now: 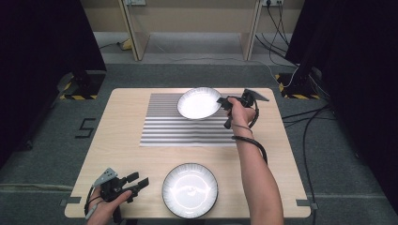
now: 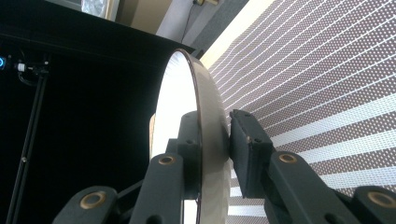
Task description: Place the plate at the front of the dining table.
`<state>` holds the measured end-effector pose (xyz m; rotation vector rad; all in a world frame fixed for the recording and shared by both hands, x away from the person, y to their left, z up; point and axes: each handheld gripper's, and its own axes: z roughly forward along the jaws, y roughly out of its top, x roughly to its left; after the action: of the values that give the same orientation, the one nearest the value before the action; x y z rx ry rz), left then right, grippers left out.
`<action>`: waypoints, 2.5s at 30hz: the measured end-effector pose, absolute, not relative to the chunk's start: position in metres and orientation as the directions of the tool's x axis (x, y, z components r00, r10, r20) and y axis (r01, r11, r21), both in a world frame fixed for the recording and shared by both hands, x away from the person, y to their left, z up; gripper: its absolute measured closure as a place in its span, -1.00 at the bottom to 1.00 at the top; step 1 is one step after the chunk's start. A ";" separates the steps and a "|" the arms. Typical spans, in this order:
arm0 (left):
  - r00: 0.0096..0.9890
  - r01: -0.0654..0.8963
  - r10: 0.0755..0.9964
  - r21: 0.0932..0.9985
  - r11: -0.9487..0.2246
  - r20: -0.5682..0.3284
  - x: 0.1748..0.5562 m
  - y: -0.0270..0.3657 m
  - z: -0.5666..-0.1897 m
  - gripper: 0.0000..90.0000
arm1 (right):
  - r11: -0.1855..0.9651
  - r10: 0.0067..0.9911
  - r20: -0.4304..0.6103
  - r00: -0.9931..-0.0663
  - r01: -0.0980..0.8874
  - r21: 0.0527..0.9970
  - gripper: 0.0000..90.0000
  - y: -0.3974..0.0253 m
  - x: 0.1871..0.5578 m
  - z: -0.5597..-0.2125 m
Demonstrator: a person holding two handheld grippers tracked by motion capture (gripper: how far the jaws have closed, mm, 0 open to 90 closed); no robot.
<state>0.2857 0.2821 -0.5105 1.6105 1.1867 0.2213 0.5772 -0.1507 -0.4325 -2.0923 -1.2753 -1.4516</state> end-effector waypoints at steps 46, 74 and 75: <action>0.492 0.576 0.768 0.815 0.065 -0.409 0.286 0.283 -0.511 -0.19 | -0.586 0.550 0.810 0.202 0.784 0.203 0.63 -0.134 0.599 -0.473; 0.502 0.577 0.764 0.815 0.055 -0.406 0.286 0.280 -0.512 -0.19 | -0.564 0.647 0.733 0.209 0.778 0.276 0.55 -0.140 0.597 -0.483; 0.503 0.577 0.762 0.815 0.054 -0.407 0.287 0.280 -0.512 -0.19 | -0.572 0.646 0.733 0.212 0.771 0.281 0.56 -0.144 0.596 -0.484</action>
<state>0.2868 0.2798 -0.5121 1.6250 1.1695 0.2059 0.5956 -0.1439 -0.4837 -2.3287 -1.3733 -1.2928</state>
